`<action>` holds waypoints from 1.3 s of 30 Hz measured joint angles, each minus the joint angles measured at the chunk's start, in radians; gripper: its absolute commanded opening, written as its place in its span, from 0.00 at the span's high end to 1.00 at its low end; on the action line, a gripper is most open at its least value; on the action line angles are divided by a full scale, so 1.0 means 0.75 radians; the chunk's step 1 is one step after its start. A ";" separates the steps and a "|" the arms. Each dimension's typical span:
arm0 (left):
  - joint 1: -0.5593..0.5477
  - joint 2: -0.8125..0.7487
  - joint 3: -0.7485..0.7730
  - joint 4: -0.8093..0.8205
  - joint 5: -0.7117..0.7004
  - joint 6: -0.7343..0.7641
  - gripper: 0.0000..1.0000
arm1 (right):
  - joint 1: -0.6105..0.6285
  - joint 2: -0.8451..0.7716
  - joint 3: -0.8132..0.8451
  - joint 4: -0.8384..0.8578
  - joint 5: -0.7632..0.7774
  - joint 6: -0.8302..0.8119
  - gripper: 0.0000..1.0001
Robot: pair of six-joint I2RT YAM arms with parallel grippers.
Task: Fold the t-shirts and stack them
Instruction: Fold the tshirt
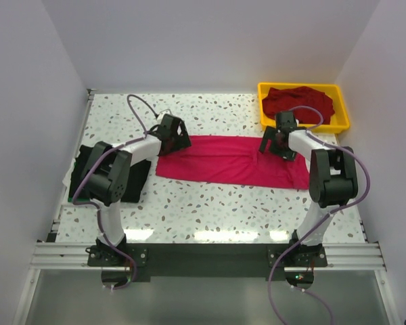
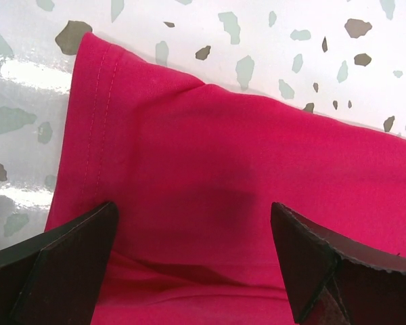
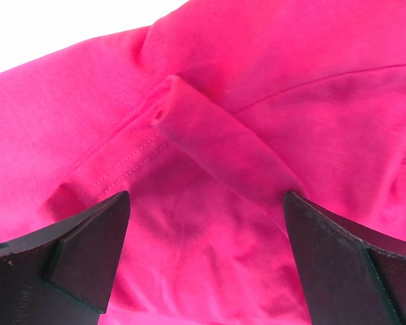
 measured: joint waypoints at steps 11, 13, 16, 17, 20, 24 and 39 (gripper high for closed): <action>-0.051 -0.280 -0.381 0.098 0.041 -0.033 0.00 | 0.036 0.056 0.002 0.051 -0.044 -0.075 0.01; -0.095 -0.368 -0.482 0.101 0.044 -0.047 0.00 | 0.063 0.056 -0.002 0.061 -0.042 -0.097 0.04; -0.168 -0.519 -0.642 0.100 0.048 -0.091 0.00 | 0.130 0.061 -0.001 0.063 -0.030 -0.120 0.02; -0.188 -0.571 -0.690 0.094 0.049 -0.111 0.00 | 0.163 0.062 0.002 0.064 -0.027 -0.127 0.02; -0.246 -0.734 -0.833 0.072 0.058 -0.185 0.00 | 0.268 0.081 0.029 0.052 -0.032 -0.140 0.01; -0.312 -0.935 -0.995 0.065 0.112 -0.289 0.00 | 0.390 0.152 0.134 0.019 -0.044 -0.166 0.01; -0.493 -1.064 -1.076 0.007 0.405 -0.506 0.00 | 0.482 0.786 1.161 -0.259 -0.218 -0.487 0.01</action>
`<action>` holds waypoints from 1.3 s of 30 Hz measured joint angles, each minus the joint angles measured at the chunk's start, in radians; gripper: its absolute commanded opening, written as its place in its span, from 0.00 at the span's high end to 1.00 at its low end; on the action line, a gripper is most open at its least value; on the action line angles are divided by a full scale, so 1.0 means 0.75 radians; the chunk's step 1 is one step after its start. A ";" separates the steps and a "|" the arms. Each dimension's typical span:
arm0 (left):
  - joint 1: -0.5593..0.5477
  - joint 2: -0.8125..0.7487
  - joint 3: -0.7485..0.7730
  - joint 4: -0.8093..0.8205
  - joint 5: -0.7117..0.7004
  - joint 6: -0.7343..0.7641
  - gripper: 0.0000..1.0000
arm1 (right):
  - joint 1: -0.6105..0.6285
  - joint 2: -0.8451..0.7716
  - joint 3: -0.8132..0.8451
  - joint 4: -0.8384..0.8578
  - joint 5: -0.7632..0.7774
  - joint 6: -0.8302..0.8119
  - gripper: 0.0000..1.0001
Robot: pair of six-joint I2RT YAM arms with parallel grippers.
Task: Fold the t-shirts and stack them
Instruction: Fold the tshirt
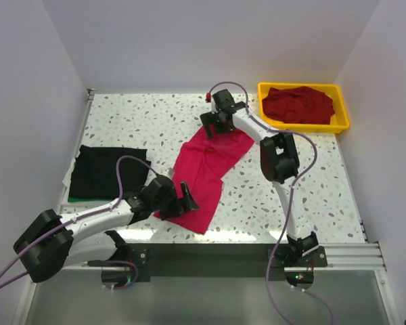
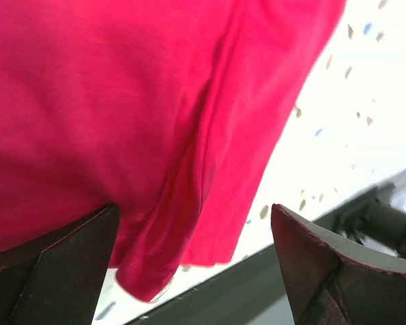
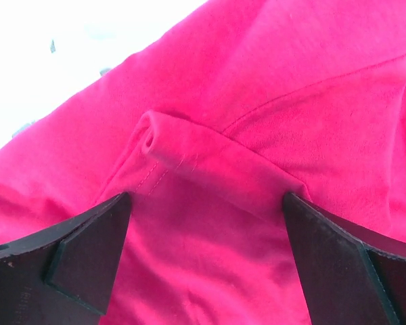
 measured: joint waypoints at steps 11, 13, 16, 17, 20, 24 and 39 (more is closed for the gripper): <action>-0.277 0.261 0.161 0.078 0.166 -0.041 0.00 | -0.001 0.217 0.382 -0.101 -0.115 -0.186 0.01; -0.306 0.301 0.196 0.070 0.176 -0.033 0.00 | -0.001 0.217 0.380 -0.084 -0.131 -0.205 0.01; -0.337 0.368 0.256 0.057 0.193 -0.012 0.00 | -0.001 0.217 0.361 -0.022 -0.153 -0.228 0.01; -0.341 0.393 0.279 0.052 0.202 -0.002 0.00 | -0.001 0.220 0.361 -0.004 -0.166 -0.233 0.01; -0.348 0.462 0.346 0.031 0.226 0.031 0.00 | -0.001 0.244 0.388 0.041 -0.216 -0.249 0.01; -0.352 0.525 0.416 0.006 0.236 0.066 0.00 | -0.001 0.262 0.400 0.107 -0.263 -0.270 0.01; -0.363 0.520 0.668 -0.263 0.002 0.233 0.00 | -0.001 0.172 0.380 0.186 -0.284 -0.345 0.01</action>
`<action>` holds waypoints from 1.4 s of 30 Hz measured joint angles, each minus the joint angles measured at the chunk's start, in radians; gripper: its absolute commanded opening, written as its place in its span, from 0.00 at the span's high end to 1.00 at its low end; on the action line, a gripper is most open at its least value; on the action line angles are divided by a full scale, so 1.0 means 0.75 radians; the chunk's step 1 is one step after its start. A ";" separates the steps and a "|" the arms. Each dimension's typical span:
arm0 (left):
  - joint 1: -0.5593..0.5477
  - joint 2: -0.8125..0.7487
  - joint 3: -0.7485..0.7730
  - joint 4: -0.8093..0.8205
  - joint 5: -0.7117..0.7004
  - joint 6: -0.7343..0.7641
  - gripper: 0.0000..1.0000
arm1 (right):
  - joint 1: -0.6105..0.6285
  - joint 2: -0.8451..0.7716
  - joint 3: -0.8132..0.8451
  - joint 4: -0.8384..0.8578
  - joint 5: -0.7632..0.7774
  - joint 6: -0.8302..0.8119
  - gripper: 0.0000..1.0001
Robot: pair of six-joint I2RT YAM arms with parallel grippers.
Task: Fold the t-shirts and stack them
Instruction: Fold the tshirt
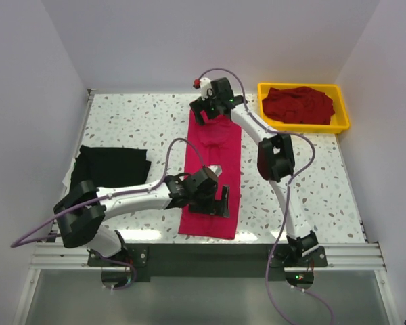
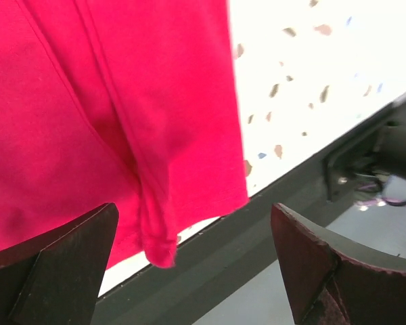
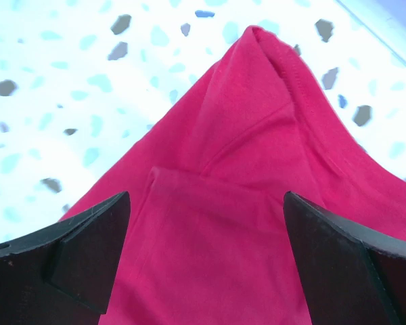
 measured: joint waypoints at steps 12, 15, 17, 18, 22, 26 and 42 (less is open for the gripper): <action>0.064 -0.526 -0.236 -0.193 -0.282 -0.022 0.00 | 0.000 -1.173 -1.080 0.115 0.195 0.504 0.01; 0.115 -0.590 -0.373 -0.235 -0.294 -0.048 0.00 | 0.014 -1.440 -1.411 0.083 0.218 0.646 0.01; 0.124 -0.617 -0.450 -0.249 -0.290 -0.063 0.01 | 0.044 -1.626 -1.677 0.016 0.222 0.736 0.01; 0.124 -0.634 -0.485 -0.255 -0.287 -0.070 0.04 | 0.059 -1.653 -1.716 0.000 0.220 0.747 0.01; 0.123 -0.707 -0.592 -0.237 -0.241 -0.123 0.17 | 0.119 -1.914 -2.043 -0.153 0.120 0.848 0.01; 0.122 -0.730 -0.654 -0.187 -0.187 -0.159 0.27 | 0.191 -2.092 -2.223 -0.245 0.008 0.950 0.01; 0.022 -0.630 -0.669 -0.070 -0.156 -0.302 0.67 | 0.559 -2.083 -2.541 -0.026 -0.103 1.393 0.17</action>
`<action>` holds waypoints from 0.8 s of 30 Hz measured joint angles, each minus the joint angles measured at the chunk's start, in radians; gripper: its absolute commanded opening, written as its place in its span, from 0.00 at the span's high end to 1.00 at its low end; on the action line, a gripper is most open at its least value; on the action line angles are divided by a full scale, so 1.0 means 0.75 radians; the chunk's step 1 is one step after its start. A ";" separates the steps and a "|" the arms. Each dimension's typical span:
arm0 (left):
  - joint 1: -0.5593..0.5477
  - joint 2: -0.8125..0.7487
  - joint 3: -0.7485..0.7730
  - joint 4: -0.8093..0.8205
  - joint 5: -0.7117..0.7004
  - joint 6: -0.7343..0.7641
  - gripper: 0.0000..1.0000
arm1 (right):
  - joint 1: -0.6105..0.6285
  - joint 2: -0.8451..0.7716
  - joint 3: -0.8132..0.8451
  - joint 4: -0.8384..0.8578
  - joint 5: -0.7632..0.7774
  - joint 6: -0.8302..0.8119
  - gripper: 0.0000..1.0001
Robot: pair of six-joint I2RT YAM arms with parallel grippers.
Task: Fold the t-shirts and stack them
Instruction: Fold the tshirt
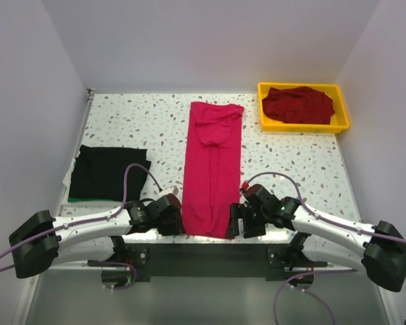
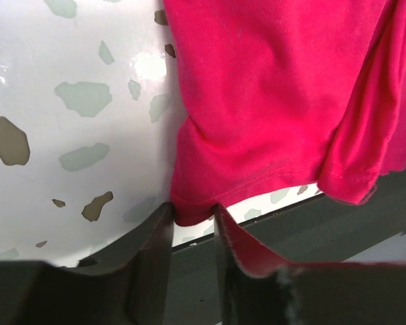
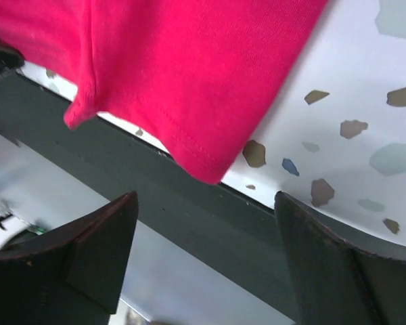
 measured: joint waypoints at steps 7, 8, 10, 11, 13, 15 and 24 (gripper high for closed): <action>-0.025 0.050 0.001 0.032 -0.015 -0.066 0.84 | 0.010 0.115 -0.019 0.115 0.015 0.080 0.43; -0.025 0.059 0.003 0.037 -0.016 -0.070 0.87 | 0.010 0.139 -0.019 0.123 0.013 0.082 0.44; -0.030 0.088 0.017 0.041 -0.018 -0.075 0.98 | 0.010 0.182 -0.014 0.150 0.002 0.094 0.54; -0.033 0.107 0.026 0.047 -0.019 -0.081 1.00 | 0.010 0.197 -0.010 0.162 0.001 0.093 0.59; -0.043 0.135 0.044 0.053 -0.025 -0.089 1.00 | 0.012 0.233 -0.008 0.183 0.003 0.094 0.78; -0.054 0.141 0.051 0.053 -0.033 -0.093 1.00 | 0.012 0.251 -0.007 0.186 0.015 0.088 0.95; -0.174 0.090 0.048 -0.032 -0.053 -0.114 1.00 | 0.012 0.051 -0.022 0.009 -0.008 0.044 1.00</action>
